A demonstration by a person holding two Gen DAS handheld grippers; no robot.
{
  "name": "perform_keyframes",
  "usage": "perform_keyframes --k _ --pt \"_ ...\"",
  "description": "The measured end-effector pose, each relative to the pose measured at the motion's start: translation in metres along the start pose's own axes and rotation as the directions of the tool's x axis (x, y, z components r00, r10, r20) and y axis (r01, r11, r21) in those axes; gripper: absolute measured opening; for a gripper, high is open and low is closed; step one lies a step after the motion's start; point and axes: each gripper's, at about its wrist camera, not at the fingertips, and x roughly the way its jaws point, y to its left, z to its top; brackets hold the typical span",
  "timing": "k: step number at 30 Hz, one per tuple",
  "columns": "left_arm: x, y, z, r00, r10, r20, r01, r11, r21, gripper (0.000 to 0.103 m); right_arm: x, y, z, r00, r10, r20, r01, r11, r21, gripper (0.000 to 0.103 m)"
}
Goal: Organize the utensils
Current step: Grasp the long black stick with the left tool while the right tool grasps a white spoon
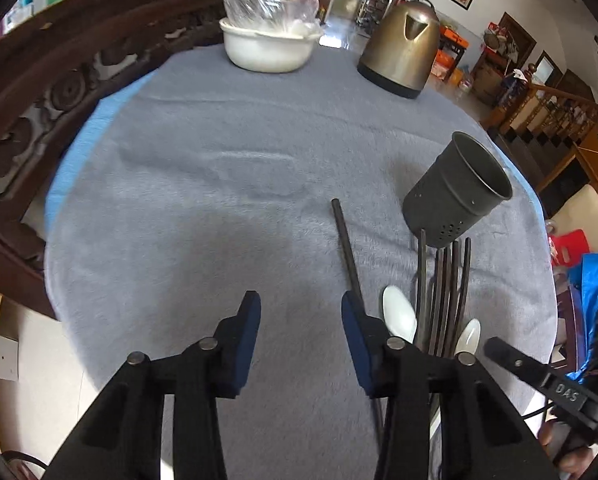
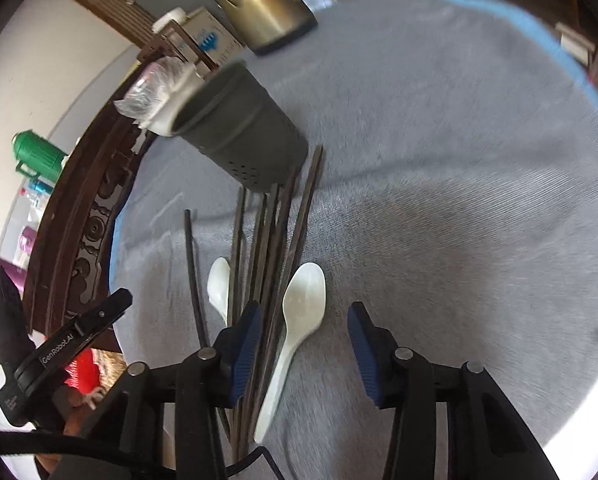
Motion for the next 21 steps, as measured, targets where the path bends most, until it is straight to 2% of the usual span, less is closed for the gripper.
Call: perform_keyframes --k 3,6,10,16,21 --pt "0.01 -0.007 0.005 0.999 -0.024 -0.028 0.024 1.0 0.007 0.033 0.016 -0.001 0.005 0.999 -0.022 -0.027 0.022 1.0 0.004 0.041" --pt "0.017 -0.018 0.006 0.996 -0.069 -0.059 0.071 0.997 0.028 0.033 0.02 0.0 0.006 0.999 -0.02 -0.029 0.02 1.0 -0.008 0.039" --pt "0.028 -0.029 0.008 0.993 -0.078 -0.086 0.084 0.995 0.058 0.033 0.029 0.003 0.008 0.998 -0.001 -0.056 0.0 1.0 -0.029 0.011" --pt "0.05 -0.016 0.023 0.992 -0.026 -0.124 0.027 1.0 0.008 0.031 0.026 0.008 0.006 0.999 -0.027 0.02 0.029 0.994 -0.105 0.003" --pt "0.061 -0.022 0.041 0.992 -0.016 -0.128 0.018 1.0 0.017 0.028 0.016 -0.006 0.01 0.998 -0.006 0.063 0.011 0.997 -0.081 0.003"
